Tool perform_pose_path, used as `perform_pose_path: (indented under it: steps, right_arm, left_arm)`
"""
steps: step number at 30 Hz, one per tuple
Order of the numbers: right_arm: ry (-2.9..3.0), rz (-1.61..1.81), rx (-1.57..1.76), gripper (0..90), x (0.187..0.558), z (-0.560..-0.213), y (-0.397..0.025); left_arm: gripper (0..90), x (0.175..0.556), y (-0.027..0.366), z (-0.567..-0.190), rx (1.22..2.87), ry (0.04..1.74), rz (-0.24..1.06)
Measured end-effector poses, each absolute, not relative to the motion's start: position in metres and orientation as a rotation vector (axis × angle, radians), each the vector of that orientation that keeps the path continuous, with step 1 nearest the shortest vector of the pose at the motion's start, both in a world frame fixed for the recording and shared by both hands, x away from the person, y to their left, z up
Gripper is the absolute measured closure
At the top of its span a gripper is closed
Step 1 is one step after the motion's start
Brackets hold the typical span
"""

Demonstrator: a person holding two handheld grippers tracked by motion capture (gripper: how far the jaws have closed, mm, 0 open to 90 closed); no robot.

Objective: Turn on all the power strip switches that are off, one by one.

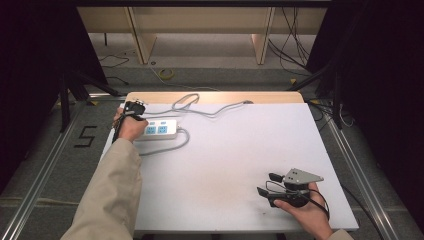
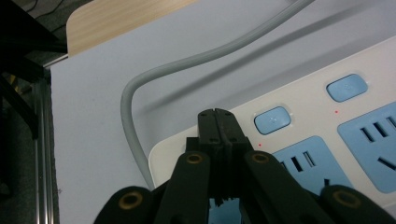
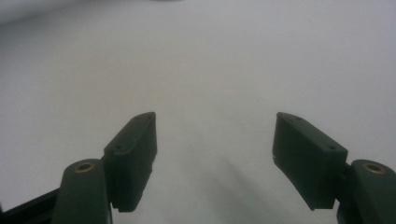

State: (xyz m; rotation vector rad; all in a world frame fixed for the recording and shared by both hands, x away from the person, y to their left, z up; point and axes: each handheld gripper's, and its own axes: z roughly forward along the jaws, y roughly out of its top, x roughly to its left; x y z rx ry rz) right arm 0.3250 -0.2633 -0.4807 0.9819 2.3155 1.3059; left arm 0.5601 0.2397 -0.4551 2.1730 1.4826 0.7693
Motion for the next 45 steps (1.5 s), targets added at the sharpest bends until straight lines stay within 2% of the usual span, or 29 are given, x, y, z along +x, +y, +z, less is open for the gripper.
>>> perform_pose_path:
  steps: [7,8,13,22,34,45]
  right_arm:
    - [2.314,1.304,0.978,31.5,0.325,-0.481,-0.263]
    - [2.315,1.303,0.982,31.5,0.325,-0.481,-0.263]
    - [2.315,1.303,0.979,31.6,0.325,-0.481,-0.263]
    - [2.316,1.3,0.98,31.6,0.325,-0.48,-0.262]
    - [2.315,1.3,0.981,31.6,0.325,-0.48,-0.261]
    - [2.315,1.301,0.984,31.6,0.325,-0.48,-0.261]
  left_arm:
    - [89.4,0.555,0.246,-0.445,2.091,1.482,0.813]
    - [85.0,0.555,0.247,-0.443,2.086,1.487,0.808]
    - [80.0,0.548,0.25,-0.436,2.061,1.481,0.798]
    - [55.0,0.536,0.244,-0.425,2.059,1.466,0.791]
    - [33.6,0.507,0.229,-0.415,2.068,1.372,0.693]
    - [28.9,0.477,0.21,-0.412,2.12,1.233,0.666]
